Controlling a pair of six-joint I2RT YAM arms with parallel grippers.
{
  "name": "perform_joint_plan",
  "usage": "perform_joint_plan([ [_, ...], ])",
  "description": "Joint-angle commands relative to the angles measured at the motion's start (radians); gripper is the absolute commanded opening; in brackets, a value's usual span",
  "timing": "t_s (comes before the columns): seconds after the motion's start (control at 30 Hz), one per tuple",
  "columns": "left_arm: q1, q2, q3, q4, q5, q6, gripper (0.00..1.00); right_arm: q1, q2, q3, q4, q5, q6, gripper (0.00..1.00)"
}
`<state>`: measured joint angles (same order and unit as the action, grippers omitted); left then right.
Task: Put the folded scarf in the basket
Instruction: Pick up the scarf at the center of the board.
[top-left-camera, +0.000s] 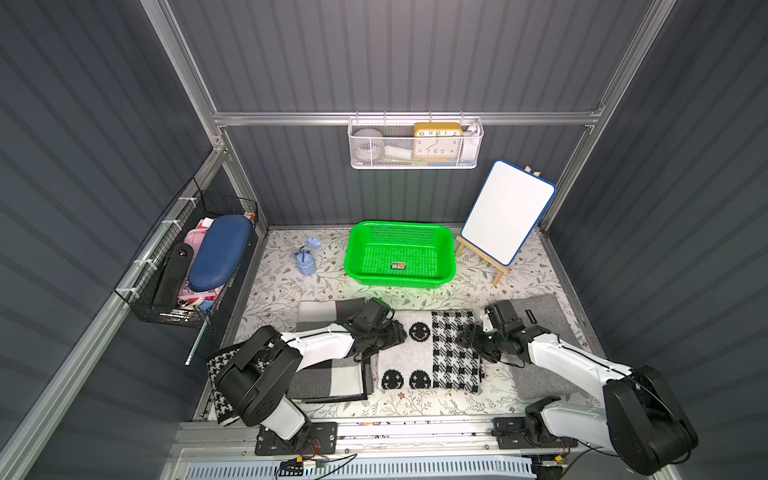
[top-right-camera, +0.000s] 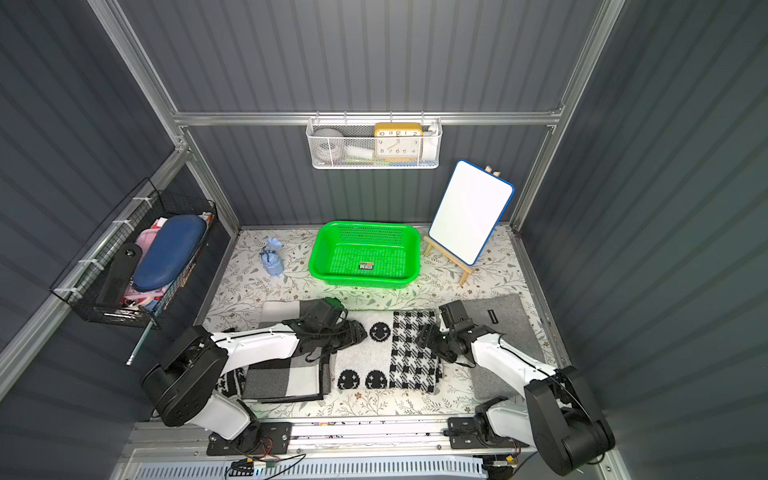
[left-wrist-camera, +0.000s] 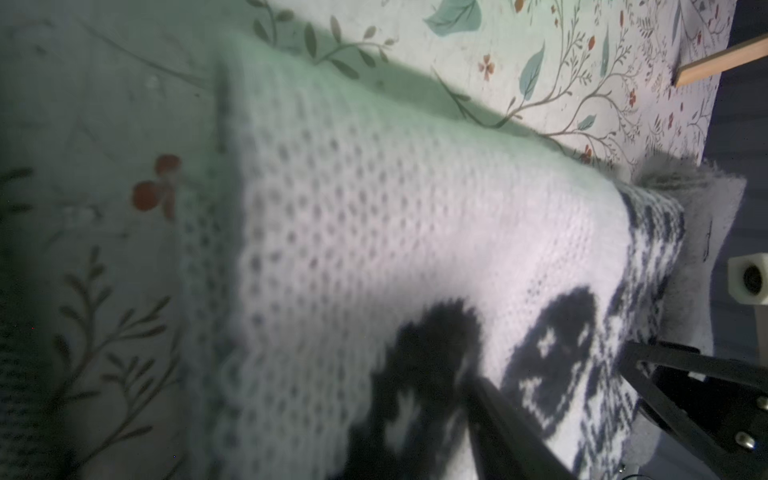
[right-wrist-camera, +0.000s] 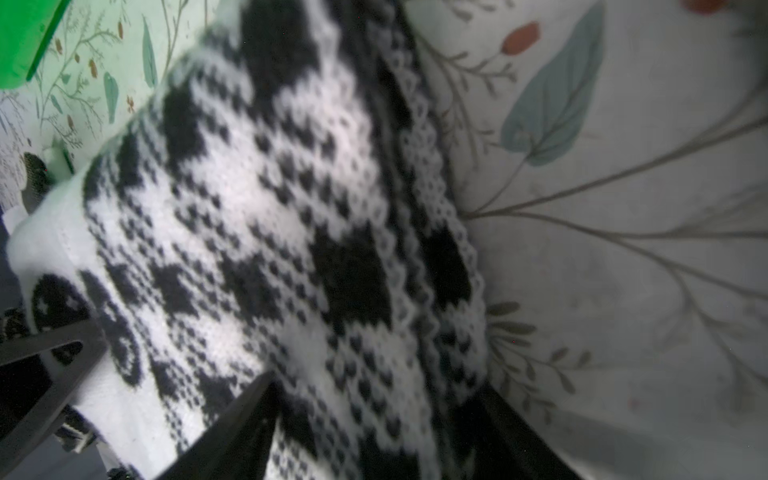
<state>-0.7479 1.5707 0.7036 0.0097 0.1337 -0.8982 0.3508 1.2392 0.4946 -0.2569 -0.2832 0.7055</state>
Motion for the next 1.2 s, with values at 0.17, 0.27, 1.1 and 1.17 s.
perform_joint_plan([
  [0.17, -0.019, -0.032, -0.027, -0.065, 0.018, -0.005, 0.11, 0.076, -0.052, 0.031, -0.042, -0.014, 0.033, 0.0],
  [0.27, -0.026, -0.107, -0.039, -0.075, 0.021, -0.007, 0.02, 0.107, -0.13, 0.026, -0.081, -0.003, 0.059, 0.0],
  [1.1, 0.07, -0.306, 0.295, -0.276, -0.204, 0.112, 0.0, 0.208, -0.328, 0.344, -0.171, 0.221, 0.075, 0.0],
  [1.17, 0.104, -0.257, 0.365, -0.27, -0.201, 0.166, 0.0, 0.203, -0.252, 0.433, -0.174, 0.242, 0.04, 0.0],
])
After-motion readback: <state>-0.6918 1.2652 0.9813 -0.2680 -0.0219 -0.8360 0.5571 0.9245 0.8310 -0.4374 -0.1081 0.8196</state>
